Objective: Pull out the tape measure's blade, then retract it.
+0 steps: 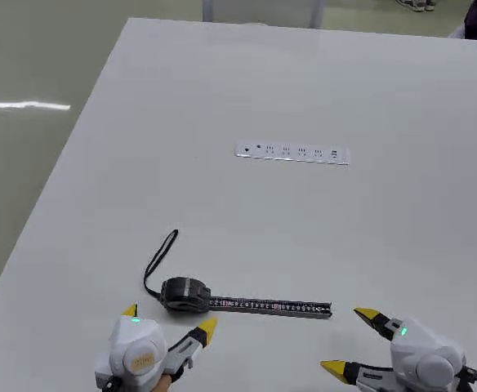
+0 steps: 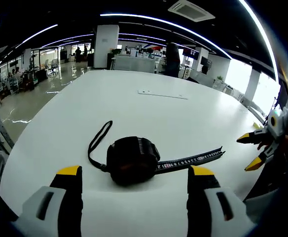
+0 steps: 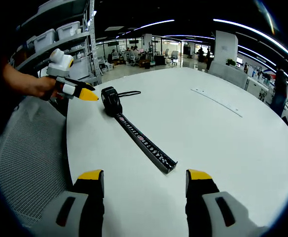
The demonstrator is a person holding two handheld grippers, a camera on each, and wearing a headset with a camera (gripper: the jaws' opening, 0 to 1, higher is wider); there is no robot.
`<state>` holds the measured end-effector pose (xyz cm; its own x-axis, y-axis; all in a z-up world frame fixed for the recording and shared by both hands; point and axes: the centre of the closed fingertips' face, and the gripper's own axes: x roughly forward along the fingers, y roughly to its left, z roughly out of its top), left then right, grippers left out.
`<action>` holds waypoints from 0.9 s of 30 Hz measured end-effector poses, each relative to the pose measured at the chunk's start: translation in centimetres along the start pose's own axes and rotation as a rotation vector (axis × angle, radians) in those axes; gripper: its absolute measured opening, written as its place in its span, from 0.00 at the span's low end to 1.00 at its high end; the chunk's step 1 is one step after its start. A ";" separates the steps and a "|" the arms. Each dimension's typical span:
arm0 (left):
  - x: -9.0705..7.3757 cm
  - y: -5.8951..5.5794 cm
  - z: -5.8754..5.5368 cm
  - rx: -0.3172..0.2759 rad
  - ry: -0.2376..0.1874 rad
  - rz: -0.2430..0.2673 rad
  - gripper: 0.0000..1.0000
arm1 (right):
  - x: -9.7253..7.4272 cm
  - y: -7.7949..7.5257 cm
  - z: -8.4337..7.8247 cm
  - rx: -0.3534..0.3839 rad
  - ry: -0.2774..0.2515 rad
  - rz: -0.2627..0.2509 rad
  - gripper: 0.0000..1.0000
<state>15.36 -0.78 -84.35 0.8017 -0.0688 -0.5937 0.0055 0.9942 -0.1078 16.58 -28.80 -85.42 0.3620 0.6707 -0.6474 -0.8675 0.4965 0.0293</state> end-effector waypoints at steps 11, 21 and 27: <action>0.8 -0.2 0.0 0.012 0.011 -0.004 0.84 | 0.8 -1.4 -0.4 -0.033 0.007 0.056 0.70; 1.7 -0.2 0.3 -0.010 0.006 0.008 0.82 | 1.5 -2.6 -0.6 -0.079 0.022 0.091 0.60; 2.2 -0.1 0.4 -0.030 -0.006 0.025 0.80 | 1.9 -3.6 -0.7 -0.096 0.011 0.112 0.55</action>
<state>17.40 -0.98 -85.32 0.8051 -0.0429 -0.5916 -0.0331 0.9926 -0.1170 20.12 -29.71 -87.30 0.2575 0.7124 -0.6528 -0.9312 0.3634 0.0292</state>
